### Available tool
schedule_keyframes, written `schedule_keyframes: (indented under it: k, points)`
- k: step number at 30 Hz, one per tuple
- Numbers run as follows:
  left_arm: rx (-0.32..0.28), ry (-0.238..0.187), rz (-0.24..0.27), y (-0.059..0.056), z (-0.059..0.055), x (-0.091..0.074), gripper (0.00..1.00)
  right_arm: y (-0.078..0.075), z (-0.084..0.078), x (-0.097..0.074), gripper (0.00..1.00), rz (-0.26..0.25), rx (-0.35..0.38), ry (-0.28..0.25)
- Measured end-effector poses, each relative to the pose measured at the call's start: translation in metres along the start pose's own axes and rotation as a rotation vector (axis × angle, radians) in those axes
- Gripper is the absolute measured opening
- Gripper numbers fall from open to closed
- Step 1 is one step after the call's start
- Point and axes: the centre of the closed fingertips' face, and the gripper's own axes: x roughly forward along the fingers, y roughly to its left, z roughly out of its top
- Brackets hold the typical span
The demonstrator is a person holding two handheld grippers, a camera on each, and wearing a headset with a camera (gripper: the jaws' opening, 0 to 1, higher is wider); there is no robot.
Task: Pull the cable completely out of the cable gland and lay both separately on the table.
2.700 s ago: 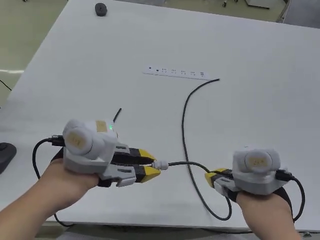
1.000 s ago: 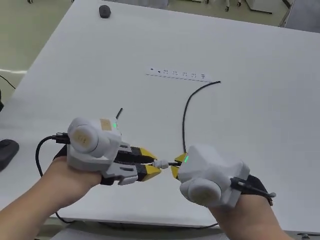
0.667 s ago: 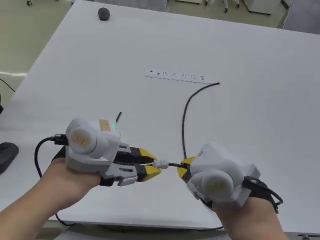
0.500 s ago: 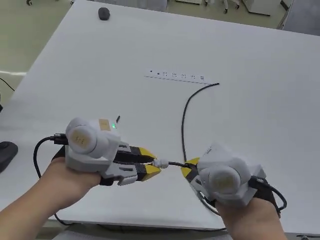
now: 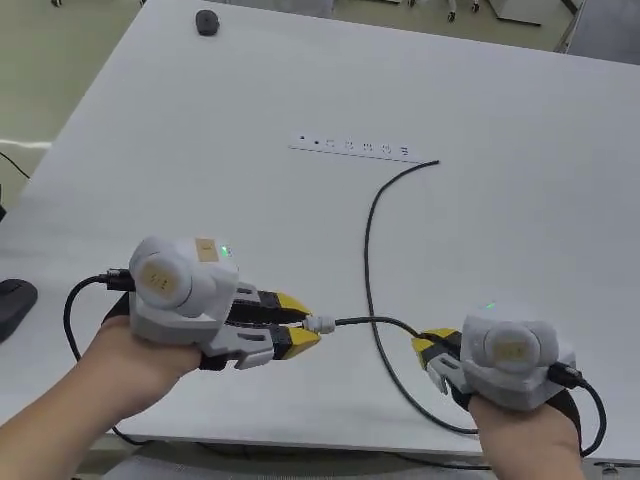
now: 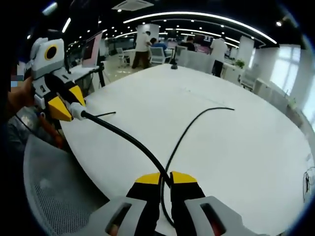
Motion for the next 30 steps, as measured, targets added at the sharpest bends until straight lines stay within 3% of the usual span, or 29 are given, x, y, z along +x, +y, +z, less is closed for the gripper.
schedule_keyframes:
  k: [1,9,13,16,17,22,25,27,30]
  points:
    - [0.003,0.002,0.0,0.0,0.0,0.0,0.15,-0.001,-0.001,0.0,0.01,0.001,0.035,-0.002]
    - [0.002,-0.001,0.003,0.0,0.001,0.001,0.15,-0.002,0.002,0.0,0.02,-0.009,-0.029,-0.013]
    - [0.011,0.007,-0.001,-0.001,0.0,0.001,0.15,-0.005,0.009,-0.008,0.04,-0.021,-0.096,-0.045]
    - [0.006,0.005,0.001,0.001,0.0,0.0,0.15,0.002,0.015,-0.013,0.08,0.015,-0.167,-0.077]
    - [0.007,0.006,0.003,0.001,0.0,0.0,0.15,0.001,0.015,-0.016,0.1,0.003,-0.186,-0.077]
    - [0.021,0.015,-0.013,-0.004,-0.001,0.002,0.15,0.019,0.037,-0.03,0.17,-0.008,-0.457,-0.101]
    - [0.03,0.024,-0.02,-0.006,-0.002,0.003,0.15,0.051,0.049,-0.034,0.19,0.031,-0.724,-0.107]
    - [0.028,0.026,-0.019,-0.006,-0.002,0.003,0.15,0.067,0.05,-0.033,0.2,0.067,-0.796,-0.092]
    - [0.028,0.023,-0.018,-0.006,0.001,0.003,0.15,0.094,0.058,-0.031,0.17,0.115,-0.876,-0.122]
